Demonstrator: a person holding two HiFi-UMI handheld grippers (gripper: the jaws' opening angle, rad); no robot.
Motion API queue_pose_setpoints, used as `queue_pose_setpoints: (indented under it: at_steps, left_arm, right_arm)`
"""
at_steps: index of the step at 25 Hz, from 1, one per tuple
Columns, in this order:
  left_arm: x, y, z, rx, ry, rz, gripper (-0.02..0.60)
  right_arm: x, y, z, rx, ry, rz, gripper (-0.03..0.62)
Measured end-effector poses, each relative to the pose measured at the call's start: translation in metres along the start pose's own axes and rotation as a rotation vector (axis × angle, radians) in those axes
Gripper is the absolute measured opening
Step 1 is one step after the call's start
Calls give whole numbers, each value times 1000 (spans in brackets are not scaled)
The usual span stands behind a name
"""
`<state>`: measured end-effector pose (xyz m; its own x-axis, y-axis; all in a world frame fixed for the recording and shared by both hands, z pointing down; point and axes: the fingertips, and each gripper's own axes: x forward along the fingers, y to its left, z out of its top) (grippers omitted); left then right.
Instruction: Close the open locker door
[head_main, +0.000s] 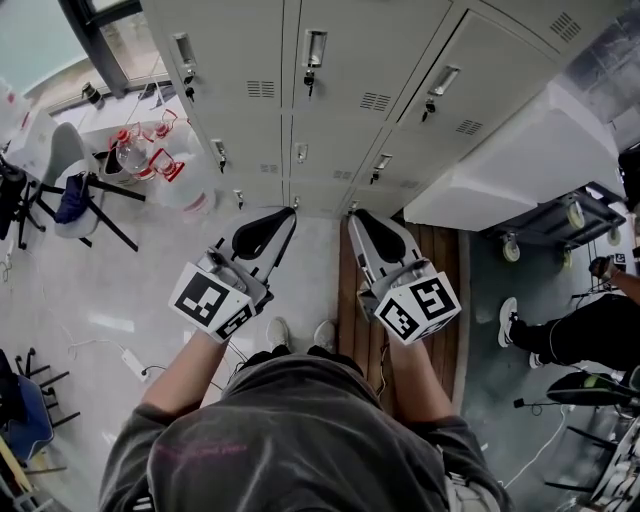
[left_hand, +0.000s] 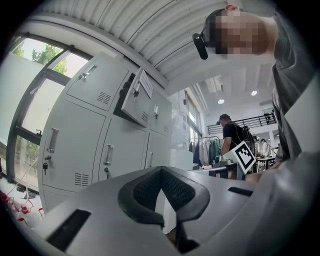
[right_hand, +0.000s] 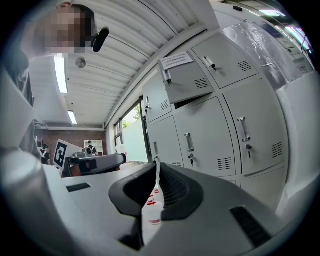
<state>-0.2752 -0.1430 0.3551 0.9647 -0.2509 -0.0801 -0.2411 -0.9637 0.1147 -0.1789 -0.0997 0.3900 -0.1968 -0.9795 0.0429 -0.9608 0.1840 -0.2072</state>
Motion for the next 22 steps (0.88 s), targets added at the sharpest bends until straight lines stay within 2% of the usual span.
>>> queue_pose_setpoints:
  at_steps: [22]
  left_arm:
    - [9,-6,3,4,-12,14,14]
  right_arm:
    - [-1,-6,4,-4,-1,20,26]
